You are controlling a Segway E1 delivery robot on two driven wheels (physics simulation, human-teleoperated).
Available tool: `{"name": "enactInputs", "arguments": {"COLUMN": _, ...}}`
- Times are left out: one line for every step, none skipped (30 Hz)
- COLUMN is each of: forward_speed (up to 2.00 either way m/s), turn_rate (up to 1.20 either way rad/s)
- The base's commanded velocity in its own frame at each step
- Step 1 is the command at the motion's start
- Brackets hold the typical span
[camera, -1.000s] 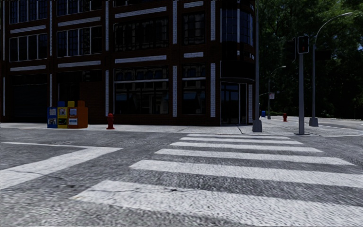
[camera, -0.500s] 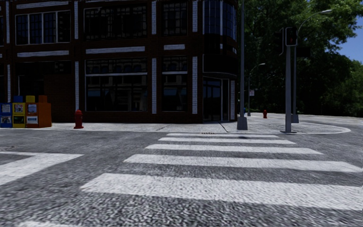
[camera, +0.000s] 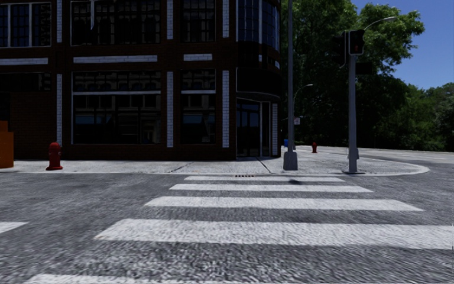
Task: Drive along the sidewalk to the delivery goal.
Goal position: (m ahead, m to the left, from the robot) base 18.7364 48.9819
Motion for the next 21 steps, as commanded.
{"name": "enactInputs", "arguments": {"forward_speed": 2.0, "turn_rate": 0.0}}
{"name": "enactInputs", "arguments": {"forward_speed": 2.0, "turn_rate": 0.0}}
{"name": "enactInputs", "arguments": {"forward_speed": 2.0, "turn_rate": 0.0}}
{"name": "enactInputs", "arguments": {"forward_speed": 2.0, "turn_rate": 0.0}}
{"name": "enactInputs", "arguments": {"forward_speed": 2.0, "turn_rate": 0.0}}
{"name": "enactInputs", "arguments": {"forward_speed": 2.0, "turn_rate": 0.0}}
{"name": "enactInputs", "arguments": {"forward_speed": 2.0, "turn_rate": 0.0}}
{"name": "enactInputs", "arguments": {"forward_speed": 2.0, "turn_rate": 0.0}}
{"name": "enactInputs", "arguments": {"forward_speed": 2.0, "turn_rate": 0.0}}
{"name": "enactInputs", "arguments": {"forward_speed": 2.0, "turn_rate": 0.0}}
{"name": "enactInputs", "arguments": {"forward_speed": 2.0, "turn_rate": 0.0}}
{"name": "enactInputs", "arguments": {"forward_speed": 2.0, "turn_rate": 0.0}}
{"name": "enactInputs", "arguments": {"forward_speed": 2.0, "turn_rate": 0.0}}
{"name": "enactInputs", "arguments": {"forward_speed": 2.0, "turn_rate": -0.01}}
{"name": "enactInputs", "arguments": {"forward_speed": 2.0, "turn_rate": -0.01}}
{"name": "enactInputs", "arguments": {"forward_speed": 2.0, "turn_rate": -0.08}}
{"name": "enactInputs", "arguments": {"forward_speed": 2.0, "turn_rate": -0.1}}
{"name": "enactInputs", "arguments": {"forward_speed": 2.0, "turn_rate": -0.13}}
{"name": "enactInputs", "arguments": {"forward_speed": 2.0, "turn_rate": -0.16}}
{"name": "enactInputs", "arguments": {"forward_speed": 2.0, "turn_rate": -0.16}}
{"name": "enactInputs", "arguments": {"forward_speed": 2.0, "turn_rate": -0.19}}
